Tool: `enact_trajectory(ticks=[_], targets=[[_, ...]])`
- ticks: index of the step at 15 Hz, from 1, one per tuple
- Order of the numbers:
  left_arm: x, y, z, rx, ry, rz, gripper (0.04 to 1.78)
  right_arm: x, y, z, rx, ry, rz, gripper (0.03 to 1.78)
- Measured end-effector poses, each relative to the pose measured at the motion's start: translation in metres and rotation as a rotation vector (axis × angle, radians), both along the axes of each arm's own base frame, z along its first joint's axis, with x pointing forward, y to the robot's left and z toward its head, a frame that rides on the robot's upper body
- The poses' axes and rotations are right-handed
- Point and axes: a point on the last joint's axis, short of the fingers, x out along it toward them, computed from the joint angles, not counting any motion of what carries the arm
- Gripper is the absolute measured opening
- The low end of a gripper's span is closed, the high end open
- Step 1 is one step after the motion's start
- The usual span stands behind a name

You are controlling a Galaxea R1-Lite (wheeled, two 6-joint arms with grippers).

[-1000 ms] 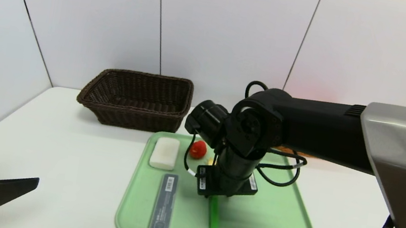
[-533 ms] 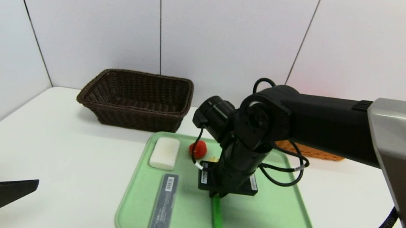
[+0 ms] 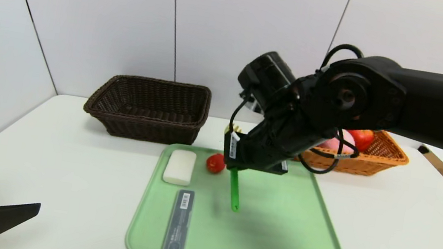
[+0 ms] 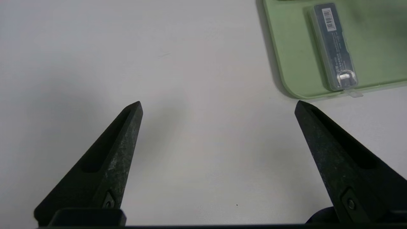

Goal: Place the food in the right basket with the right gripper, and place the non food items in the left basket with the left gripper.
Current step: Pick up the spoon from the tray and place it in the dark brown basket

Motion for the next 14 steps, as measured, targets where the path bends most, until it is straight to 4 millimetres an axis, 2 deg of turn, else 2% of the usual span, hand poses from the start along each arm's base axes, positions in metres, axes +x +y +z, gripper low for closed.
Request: enact_trajectory(ticks=[3, 6, 9, 14], targets=[[-0.002, 0.001, -0.001, 0.000, 0.000, 0.000, 1.69, 0.014, 0.009, 0.020, 0.119, -0.242, 0.069, 0.13], [-0.005, 0.002, -0.005, 0.002, 0.004, 0.000, 1.69, 0.042, 0.032, 0.026, 0.239, -0.552, 0.062, 0.13], [-0.007, 0.003, -0.008, 0.004, 0.006, -0.001, 1.69, 0.070, 0.051, 0.008, 0.176, -0.839, 0.060, 0.13], [-0.010, 0.005, -0.017, 0.018, 0.029, -0.002, 1.69, 0.084, 0.061, -0.009, 0.213, -0.900, 0.082, 0.13]])
